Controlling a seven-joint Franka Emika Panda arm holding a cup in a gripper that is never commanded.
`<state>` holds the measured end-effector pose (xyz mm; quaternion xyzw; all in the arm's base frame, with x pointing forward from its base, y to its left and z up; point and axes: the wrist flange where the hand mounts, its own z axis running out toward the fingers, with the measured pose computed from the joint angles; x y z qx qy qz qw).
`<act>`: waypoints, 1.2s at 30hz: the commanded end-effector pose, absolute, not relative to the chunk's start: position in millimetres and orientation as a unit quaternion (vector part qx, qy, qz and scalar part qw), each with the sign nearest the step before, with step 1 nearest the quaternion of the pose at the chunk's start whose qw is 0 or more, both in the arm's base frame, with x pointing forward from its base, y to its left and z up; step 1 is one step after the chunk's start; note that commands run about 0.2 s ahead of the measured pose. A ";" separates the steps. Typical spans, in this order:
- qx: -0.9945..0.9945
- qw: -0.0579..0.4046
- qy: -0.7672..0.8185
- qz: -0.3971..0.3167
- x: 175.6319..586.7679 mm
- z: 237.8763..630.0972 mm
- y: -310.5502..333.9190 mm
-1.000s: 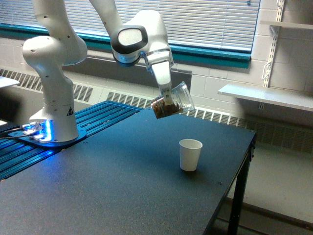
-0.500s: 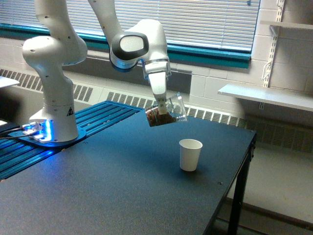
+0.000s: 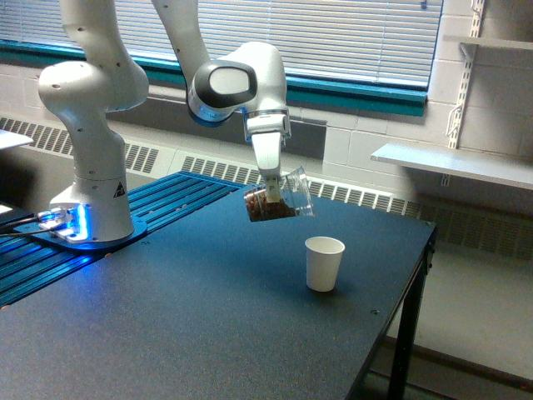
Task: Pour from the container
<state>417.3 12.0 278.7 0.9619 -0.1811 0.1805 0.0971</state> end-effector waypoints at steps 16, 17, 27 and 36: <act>0.962 0.124 -0.177 0.169 435.0 271.6 36.4; 0.961 0.126 -0.177 0.169 435.9 271.5 37.0; 0.961 0.145 -0.176 0.157 439.0 265.7 41.8; 0.961 0.160 -0.169 0.146 441.0 261.4 47.3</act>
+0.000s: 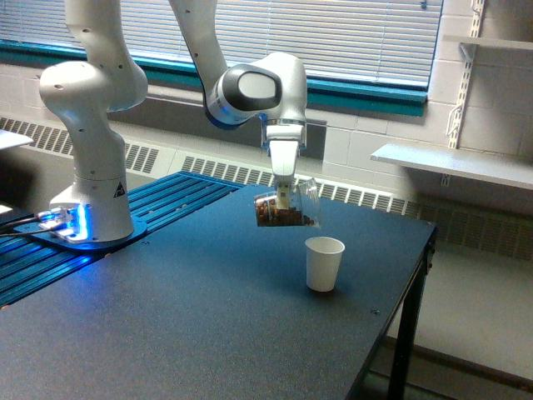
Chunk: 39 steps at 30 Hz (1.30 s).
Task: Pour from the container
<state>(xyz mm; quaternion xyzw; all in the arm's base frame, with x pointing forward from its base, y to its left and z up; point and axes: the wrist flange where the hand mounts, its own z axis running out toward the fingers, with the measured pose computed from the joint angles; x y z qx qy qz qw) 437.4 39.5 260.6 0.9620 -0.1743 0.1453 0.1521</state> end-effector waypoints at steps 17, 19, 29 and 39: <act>0.961 0.182 -0.155 0.137 446.9 260.1 59.6; 0.961 0.185 -0.154 0.135 447.0 259.4 60.6; 0.958 0.200 -0.161 0.130 448.1 256.9 62.3; 0.957 0.207 -0.162 0.125 452.2 256.3 63.7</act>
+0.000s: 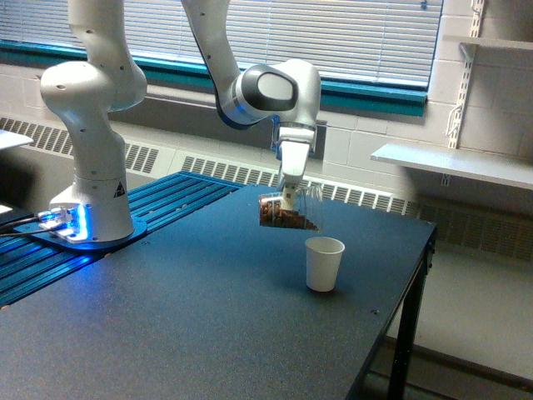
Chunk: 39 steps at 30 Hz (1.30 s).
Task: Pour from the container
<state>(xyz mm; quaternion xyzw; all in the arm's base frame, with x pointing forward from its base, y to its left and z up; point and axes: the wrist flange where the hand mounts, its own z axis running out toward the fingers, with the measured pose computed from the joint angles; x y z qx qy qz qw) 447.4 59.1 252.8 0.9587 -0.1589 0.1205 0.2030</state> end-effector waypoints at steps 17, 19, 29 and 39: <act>0.954 0.229 -0.152 0.115 457.9 254.4 70.3; 0.954 0.235 -0.147 0.115 458.3 254.7 71.6; 0.954 0.240 -0.144 0.111 459.2 253.2 73.5; 0.953 0.246 -0.141 0.108 459.5 253.0 74.0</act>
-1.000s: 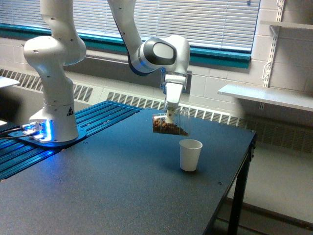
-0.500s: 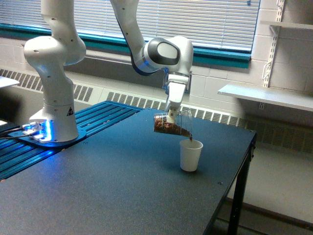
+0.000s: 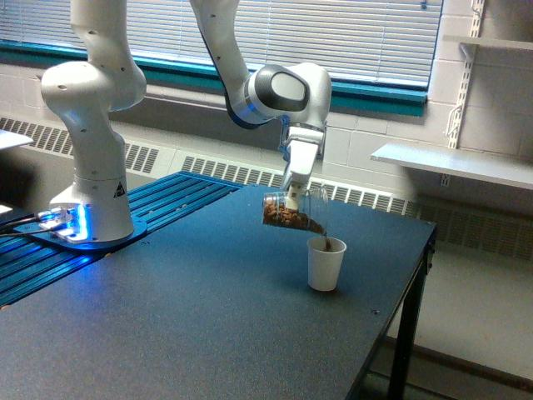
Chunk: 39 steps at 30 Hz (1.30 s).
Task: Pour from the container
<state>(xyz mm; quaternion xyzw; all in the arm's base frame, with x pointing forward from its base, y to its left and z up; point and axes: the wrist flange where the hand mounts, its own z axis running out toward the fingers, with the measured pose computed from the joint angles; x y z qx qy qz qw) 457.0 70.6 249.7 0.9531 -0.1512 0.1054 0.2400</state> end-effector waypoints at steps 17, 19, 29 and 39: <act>0.952 0.259 -0.134 0.098 459.7 251.8 74.6; 0.951 0.261 -0.133 0.097 460.0 251.9 74.4; 0.951 0.271 -0.123 0.085 461.6 251.9 75.1; 0.950 0.278 -0.116 0.080 464.3 252.6 76.7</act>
